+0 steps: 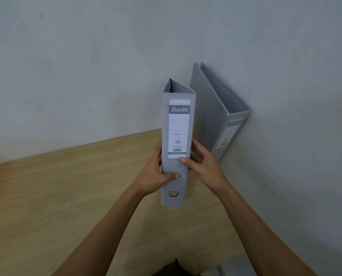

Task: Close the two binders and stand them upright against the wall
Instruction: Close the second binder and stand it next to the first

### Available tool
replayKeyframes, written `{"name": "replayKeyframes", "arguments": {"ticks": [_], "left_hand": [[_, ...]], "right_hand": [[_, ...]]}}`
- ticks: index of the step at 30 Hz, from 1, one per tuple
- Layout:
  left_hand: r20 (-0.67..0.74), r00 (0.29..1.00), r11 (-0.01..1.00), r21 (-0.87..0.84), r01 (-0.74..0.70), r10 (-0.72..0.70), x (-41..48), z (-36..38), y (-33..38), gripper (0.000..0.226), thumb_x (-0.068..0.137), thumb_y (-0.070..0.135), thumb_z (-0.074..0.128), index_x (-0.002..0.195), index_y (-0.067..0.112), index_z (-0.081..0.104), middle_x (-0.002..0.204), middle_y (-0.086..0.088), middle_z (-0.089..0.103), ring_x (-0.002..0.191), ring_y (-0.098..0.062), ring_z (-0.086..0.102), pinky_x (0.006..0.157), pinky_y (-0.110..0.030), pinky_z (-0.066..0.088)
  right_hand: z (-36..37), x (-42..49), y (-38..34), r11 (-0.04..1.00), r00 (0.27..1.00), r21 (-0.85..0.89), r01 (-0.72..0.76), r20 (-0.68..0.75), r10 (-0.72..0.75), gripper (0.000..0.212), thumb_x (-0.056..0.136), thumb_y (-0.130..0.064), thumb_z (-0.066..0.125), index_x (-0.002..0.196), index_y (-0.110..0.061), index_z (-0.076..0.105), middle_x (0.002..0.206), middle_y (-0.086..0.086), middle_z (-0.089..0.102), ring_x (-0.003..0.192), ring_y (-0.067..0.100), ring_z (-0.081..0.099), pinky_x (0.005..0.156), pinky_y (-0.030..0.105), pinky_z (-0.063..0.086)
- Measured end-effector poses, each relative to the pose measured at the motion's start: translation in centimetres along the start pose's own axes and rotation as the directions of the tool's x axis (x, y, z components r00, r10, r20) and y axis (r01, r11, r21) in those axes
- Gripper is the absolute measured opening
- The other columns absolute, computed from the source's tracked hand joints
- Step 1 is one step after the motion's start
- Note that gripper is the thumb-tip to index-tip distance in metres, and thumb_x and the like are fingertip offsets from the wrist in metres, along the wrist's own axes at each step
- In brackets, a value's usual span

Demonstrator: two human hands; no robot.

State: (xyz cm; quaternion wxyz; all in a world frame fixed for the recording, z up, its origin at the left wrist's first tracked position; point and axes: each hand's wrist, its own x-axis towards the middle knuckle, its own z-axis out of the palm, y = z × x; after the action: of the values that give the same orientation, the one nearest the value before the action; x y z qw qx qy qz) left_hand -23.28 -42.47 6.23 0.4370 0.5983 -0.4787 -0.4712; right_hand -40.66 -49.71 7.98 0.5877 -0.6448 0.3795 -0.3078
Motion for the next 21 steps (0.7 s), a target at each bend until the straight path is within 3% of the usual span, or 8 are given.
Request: {"name": "replayKeyframes", "arguments": {"ticks": [4, 6, 9, 12, 16, 21], "left_hand": [[0.105, 0.992, 0.991, 0.126, 0.053, -0.067, 3.2, 2.7, 0.3, 0.136, 0.067, 0.015, 0.085, 0.159, 0.031, -0.012, 0.155, 0.003, 0.044, 0.137, -0.018, 0.050, 0.105, -0.048, 0.051], [0.108, 0.990, 0.981, 0.178, 0.072, -0.092, 4.3, 4.3, 0.2, 0.144, 0.064, 0.018, 0.085, 0.156, 0.029, -0.026, 0.161, 0.001, 0.036, 0.143, -0.023, 0.044, 0.108, -0.052, 0.047], [0.097, 0.989, 0.970, 0.228, 0.090, -0.114, 5.5, 6.8, -0.5, 0.145, 0.071, 0.007, 0.083, 0.151, 0.025, -0.037, 0.162, -0.006, 0.032, 0.143, -0.027, 0.042, 0.110, -0.047, 0.045], [0.073, 0.992, 0.954, 0.290, 0.078, -0.103, 6.0, 7.8, -1.7, 0.142, 0.074, 0.003, 0.079, 0.149, 0.026, -0.040, 0.161, -0.011, 0.031, 0.144, -0.029, 0.041, 0.108, -0.044, 0.046], [0.031, 0.995, 0.952, 0.294, 0.086, -0.099, 7.3, 8.8, -2.2, 0.137, 0.073, 0.000, 0.075, 0.152, 0.026, -0.034, 0.157, -0.010, 0.035, 0.142, -0.029, 0.042, 0.107, -0.047, 0.047], [0.025, 0.994, 0.961, 0.257, 0.100, -0.110, 9.1, 8.9, -2.1, 0.129, 0.076, -0.012, 0.072, 0.156, 0.020, -0.023, 0.155, -0.005, 0.033, 0.137, -0.012, 0.033, 0.105, -0.034, 0.044]], "right_hand": [[-3.6, -1.0, 1.8, 0.999, 0.997, -0.001, -0.055, -0.049, 0.054, 0.071, 0.088, -0.003, 0.072, 0.151, -0.023, 0.046, 0.141, -0.005, 0.064, 0.131, 0.013, 0.060, 0.103, 0.037, 0.054], [-5.1, -1.3, 2.9, 0.997, 0.994, -0.033, -0.075, -0.077, 0.072, 0.068, 0.089, 0.002, 0.069, 0.150, -0.019, 0.047, 0.138, -0.003, 0.066, 0.128, 0.011, 0.062, 0.100, 0.029, 0.055], [-7.2, -1.3, 4.6, 0.992, 0.990, -0.084, -0.098, -0.113, 0.088, 0.057, 0.090, 0.003, 0.065, 0.143, -0.016, 0.055, 0.130, -0.002, 0.070, 0.120, 0.003, 0.065, 0.100, 0.023, 0.053], [-8.0, -1.3, 5.8, 0.988, 0.983, -0.103, -0.119, -0.154, 0.102, 0.050, 0.089, 0.002, 0.067, 0.131, -0.026, 0.063, 0.117, -0.006, 0.073, 0.110, -0.001, 0.068, 0.097, 0.024, 0.054], [-8.8, -0.5, 7.1, 0.988, 0.969, -0.088, -0.130, -0.225, 0.107, 0.047, 0.088, -0.004, 0.069, 0.133, -0.018, 0.068, 0.119, 0.000, 0.076, 0.113, 0.012, 0.070, 0.095, 0.029, 0.056], [-9.0, 1.2, 6.6, 0.987, 0.952, -0.072, -0.142, -0.284, 0.116, 0.037, 0.087, -0.005, 0.073, 0.122, -0.016, 0.069, 0.112, -0.003, 0.075, 0.104, 0.008, 0.070, 0.091, 0.026, 0.058]]}}
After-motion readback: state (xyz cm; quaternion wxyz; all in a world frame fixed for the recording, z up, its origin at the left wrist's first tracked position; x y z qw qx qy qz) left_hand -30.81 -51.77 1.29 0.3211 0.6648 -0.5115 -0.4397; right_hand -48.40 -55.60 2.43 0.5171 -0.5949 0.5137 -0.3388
